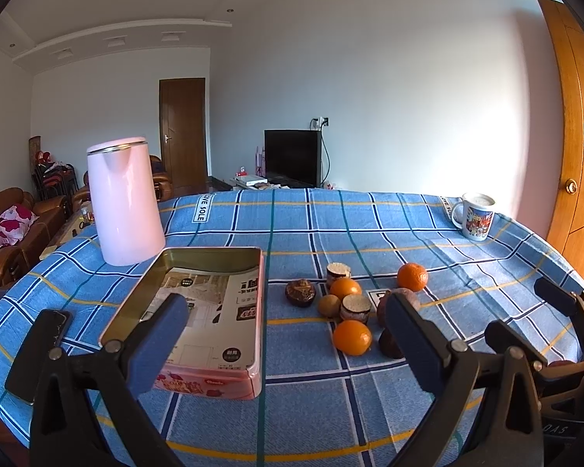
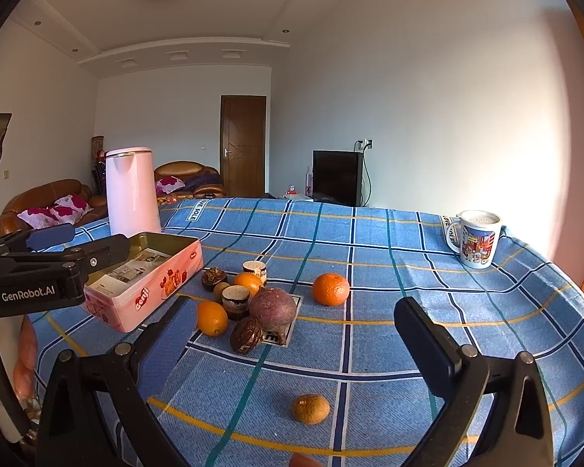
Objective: Organize fruits
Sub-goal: 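Move right tool to the brown kiwi while left tool reaches the dark passion fruit, then close right tool on the kiwi while left tool grasps the passion fruit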
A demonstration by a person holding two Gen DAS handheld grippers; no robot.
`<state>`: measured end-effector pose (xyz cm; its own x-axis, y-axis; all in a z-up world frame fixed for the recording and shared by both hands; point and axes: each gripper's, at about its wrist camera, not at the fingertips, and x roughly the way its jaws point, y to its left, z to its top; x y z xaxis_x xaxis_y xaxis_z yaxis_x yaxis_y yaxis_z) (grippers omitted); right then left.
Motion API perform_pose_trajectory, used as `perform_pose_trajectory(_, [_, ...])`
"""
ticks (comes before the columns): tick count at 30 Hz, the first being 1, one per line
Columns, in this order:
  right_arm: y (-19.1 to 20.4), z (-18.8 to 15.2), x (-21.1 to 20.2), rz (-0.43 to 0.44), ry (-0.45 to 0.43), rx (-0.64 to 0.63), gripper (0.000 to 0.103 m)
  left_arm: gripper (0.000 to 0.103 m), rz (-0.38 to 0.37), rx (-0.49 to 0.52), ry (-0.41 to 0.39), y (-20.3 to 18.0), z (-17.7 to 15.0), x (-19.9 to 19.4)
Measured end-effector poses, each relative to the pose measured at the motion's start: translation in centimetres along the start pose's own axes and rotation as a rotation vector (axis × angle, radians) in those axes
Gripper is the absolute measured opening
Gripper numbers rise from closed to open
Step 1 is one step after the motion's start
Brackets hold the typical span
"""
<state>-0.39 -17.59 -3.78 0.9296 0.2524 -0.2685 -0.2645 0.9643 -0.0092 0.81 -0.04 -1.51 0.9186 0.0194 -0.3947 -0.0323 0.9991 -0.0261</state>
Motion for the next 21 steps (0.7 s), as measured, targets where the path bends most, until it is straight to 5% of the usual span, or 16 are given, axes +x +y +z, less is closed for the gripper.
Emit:
perform_pose_trajectory(10, [-2.2,-3.3,1.4,-0.020,0.101,0.003,0.097,0.103,-0.058,0.006,0.099,-1.2,-2.1,3.0])
perform_pose_trajectory(12, [-2.5,-4.0,2.2,-0.011,0.132,-0.009,0.080,0.103,-0.086,0.012,0.120,-1.8,-2.6,3.5])
perform_pose_trajectory(17, [-2.4,-5.3,4.3,0.041,0.222,-0.028,0.065,0.102,-0.113,0.034,0.145,-3.1,-3.4,4.1])
perform_pose_trajectory(19, [-2.5,-6.0,4.8,0.069,0.265,-0.020,0.048,0.100,-0.128,0.045,0.152,-3.7,-3.5,4.2])
perform_pose_trajectory(21, [-2.3,-6.5,4.6,0.080,0.299,-0.017,0.037,0.092,-0.152,0.068,0.161,-4.5,-3.7,4.3])
